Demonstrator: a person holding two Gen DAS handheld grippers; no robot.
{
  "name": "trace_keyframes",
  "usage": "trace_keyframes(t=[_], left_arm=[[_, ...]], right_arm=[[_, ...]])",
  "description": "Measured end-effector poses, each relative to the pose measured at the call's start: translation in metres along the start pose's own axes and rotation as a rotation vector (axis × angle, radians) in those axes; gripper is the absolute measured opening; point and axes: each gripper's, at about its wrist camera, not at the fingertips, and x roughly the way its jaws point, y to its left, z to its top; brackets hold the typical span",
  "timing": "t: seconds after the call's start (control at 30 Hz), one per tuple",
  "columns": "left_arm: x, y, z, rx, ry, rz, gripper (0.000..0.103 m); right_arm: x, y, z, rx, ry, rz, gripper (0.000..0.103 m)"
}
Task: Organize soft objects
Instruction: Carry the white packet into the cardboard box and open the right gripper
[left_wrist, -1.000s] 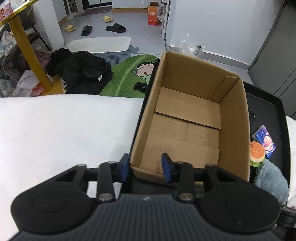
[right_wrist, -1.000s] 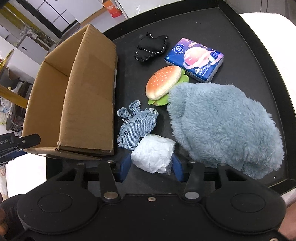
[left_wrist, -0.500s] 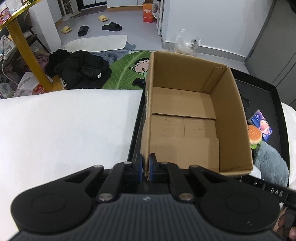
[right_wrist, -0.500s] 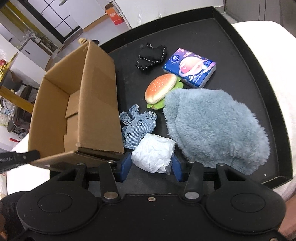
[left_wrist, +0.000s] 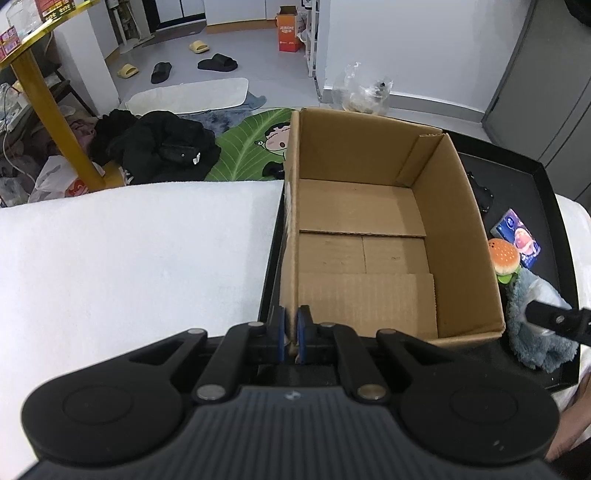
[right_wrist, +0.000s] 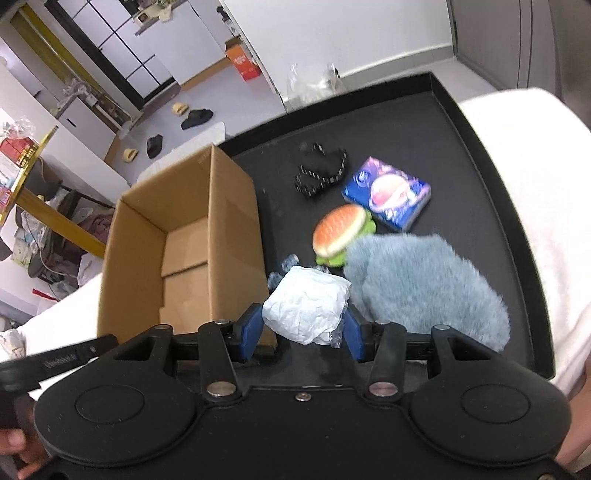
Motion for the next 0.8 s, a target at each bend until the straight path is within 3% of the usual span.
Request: trace_keyframes(t=[0.37, 0.67, 0.8], left_arm=[[0.012, -0.003, -0.002, 0.042, 0.003, 0.004, 0.006], [0.015, 0.009, -0.005, 0.039, -0.006, -0.067, 0.007], [0.018, 0.017, -0.003, -0.009, 0.009, -0.084, 0.007]], right_arm=[[-0.015, 0.038, 0.029, -0.076, -0.077, 0.038, 0.046], [-0.002, 0.074, 0.036, -0.153, -0.063, 0.089, 0.047], [0.012, 0.087, 0.035, -0.165, -0.034, 0.103, 0.047]])
